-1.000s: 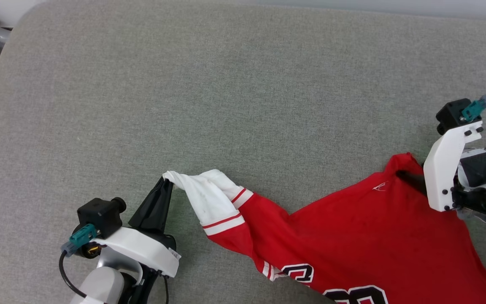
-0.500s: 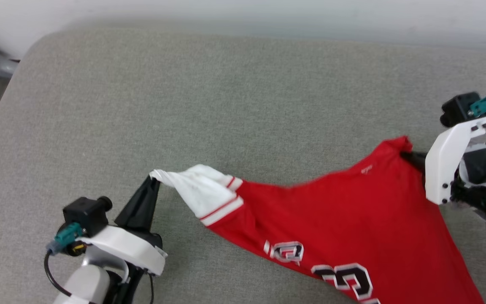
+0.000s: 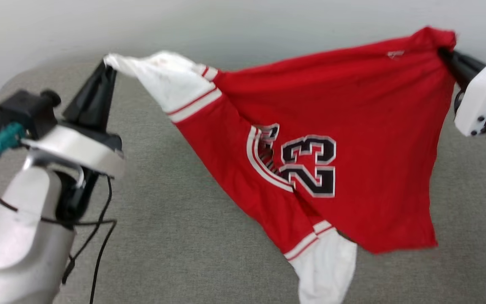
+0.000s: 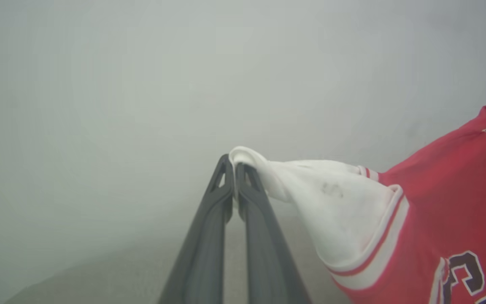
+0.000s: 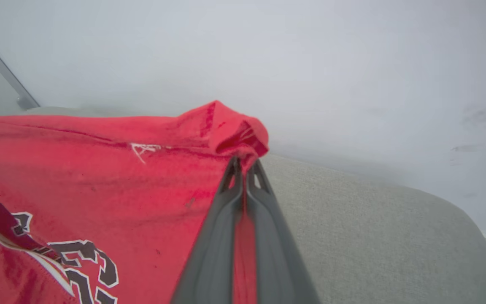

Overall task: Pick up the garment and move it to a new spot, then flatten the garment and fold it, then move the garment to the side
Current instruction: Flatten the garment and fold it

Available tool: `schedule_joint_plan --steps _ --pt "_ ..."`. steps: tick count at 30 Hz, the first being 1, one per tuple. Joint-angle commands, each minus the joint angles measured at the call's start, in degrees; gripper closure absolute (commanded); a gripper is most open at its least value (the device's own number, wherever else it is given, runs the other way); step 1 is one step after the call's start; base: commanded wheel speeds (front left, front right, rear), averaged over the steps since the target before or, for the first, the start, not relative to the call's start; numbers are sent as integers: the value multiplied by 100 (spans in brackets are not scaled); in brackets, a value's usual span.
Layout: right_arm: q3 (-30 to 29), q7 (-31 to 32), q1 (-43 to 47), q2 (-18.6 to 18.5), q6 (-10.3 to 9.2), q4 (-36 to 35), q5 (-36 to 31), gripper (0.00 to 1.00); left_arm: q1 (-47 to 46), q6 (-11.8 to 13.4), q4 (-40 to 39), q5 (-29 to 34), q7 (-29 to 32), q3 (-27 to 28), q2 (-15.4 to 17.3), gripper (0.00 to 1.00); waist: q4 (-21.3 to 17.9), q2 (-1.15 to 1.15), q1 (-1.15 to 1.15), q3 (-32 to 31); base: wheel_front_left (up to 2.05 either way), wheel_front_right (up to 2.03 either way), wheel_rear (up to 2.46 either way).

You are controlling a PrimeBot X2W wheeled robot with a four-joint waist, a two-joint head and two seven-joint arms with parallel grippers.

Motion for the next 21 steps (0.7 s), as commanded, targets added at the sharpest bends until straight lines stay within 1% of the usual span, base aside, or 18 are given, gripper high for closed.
schedule_joint_plan --steps 1,5,6,10,14,21 --pt "-125 -64 -181 75 -6 -20 -148 100 -285 -19 71 28 34 -11 59 100 -79 0 0 5 0 0 0" --pt "-480 -170 -609 323 -6 48 -577 100 -1088 -46 381 -18 93 8 181 100 -209 0 0 155 0 0 0" --pt "-739 -290 -1037 466 -6 96 -920 100 -1768 -68 628 -20 139 -5 275 100 -277 0 0 405 0 0 0" --pt "-987 -485 -1729 683 -7 212 -1344 100 -2712 -71 1094 -1 167 -34 401 100 -352 0 0 804 0 0 0" --pt "-1196 -680 -2511 867 -8 408 -1693 100 -3696 -77 1607 -32 211 -37 522 100 -421 0 0 1266 0 0 0" --pt "-1545 -1208 -3762 1137 -10 973 -2136 100 -5220 -80 2494 -42 72 11 639 100 -458 0 0 1990 0 0 0"
